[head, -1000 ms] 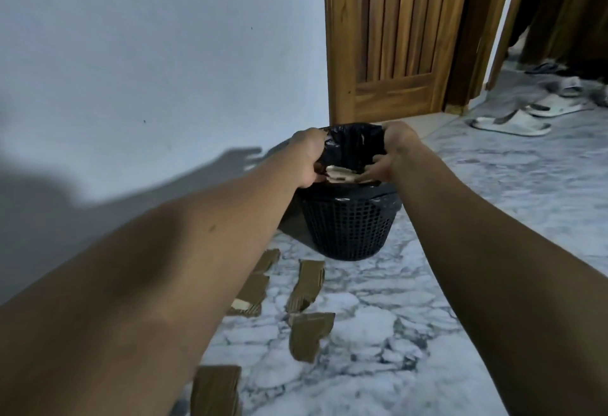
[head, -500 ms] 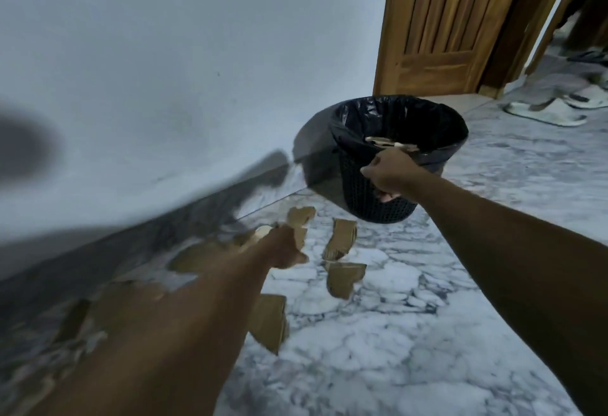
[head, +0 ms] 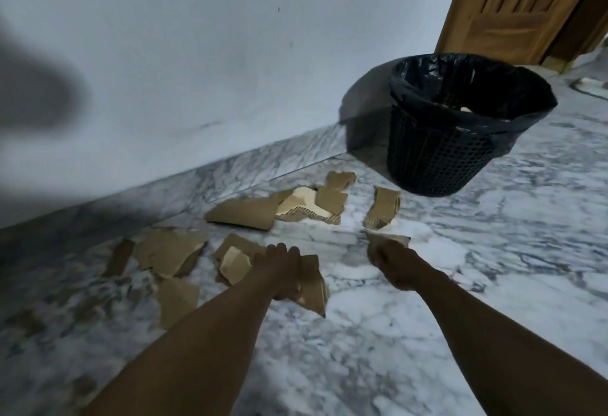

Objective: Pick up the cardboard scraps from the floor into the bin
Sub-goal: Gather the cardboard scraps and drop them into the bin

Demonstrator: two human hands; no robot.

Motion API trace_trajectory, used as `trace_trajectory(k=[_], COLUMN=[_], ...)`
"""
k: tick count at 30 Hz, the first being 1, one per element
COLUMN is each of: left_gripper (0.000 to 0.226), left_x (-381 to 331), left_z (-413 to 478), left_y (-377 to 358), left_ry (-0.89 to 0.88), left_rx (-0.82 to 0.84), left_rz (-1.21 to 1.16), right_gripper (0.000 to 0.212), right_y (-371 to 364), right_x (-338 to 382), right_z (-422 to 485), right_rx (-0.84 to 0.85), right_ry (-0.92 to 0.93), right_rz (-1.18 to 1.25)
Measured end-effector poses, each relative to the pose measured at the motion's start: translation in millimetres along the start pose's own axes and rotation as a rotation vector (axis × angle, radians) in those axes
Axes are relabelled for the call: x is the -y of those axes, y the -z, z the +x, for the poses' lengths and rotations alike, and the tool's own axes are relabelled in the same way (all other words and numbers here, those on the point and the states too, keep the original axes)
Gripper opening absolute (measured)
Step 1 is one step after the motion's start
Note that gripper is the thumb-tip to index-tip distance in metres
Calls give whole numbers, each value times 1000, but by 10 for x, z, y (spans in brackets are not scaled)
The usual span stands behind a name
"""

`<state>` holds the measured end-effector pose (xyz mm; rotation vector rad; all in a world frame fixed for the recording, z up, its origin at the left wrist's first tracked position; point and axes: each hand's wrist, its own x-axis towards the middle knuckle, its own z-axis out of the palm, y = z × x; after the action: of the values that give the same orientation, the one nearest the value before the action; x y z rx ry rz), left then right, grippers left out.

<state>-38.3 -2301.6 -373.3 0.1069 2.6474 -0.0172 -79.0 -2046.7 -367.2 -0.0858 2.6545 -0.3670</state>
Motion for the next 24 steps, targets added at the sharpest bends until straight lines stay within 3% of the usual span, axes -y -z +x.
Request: trace_trajectory(k=[3,6,11,14,18,21,24], left_gripper=[60,69,81,83,50,35,58], left_x=[41,170,585,638,527,336,323], left_z=[-11,1,-35,-29,-37,-5,87], left_y=[-13,-16,-147,-210,-169,-59,49], left_ry=[48,165,480,436,301,261,282], left_rx=[-12,-62,-209,-164,-263,-261,-254], left_rz=[-40,-182,-424,-443,-447,-730,-1069], right_gripper=[23,26,82,69,18,18,38], right_y=[-137,-140,-158,-128,-69,-59,-18], right_x=[-48,27,70,140,249,300,400], right_z=[33,-12,40,-20,-129,-158,-111], right_rx=[-29,-92,13,-56,-46,-13,43], right_ry=[11,30,-13,-73,-79,-58,-15], right_rz=[-78,-77,-45,-201,-266,-131,154])
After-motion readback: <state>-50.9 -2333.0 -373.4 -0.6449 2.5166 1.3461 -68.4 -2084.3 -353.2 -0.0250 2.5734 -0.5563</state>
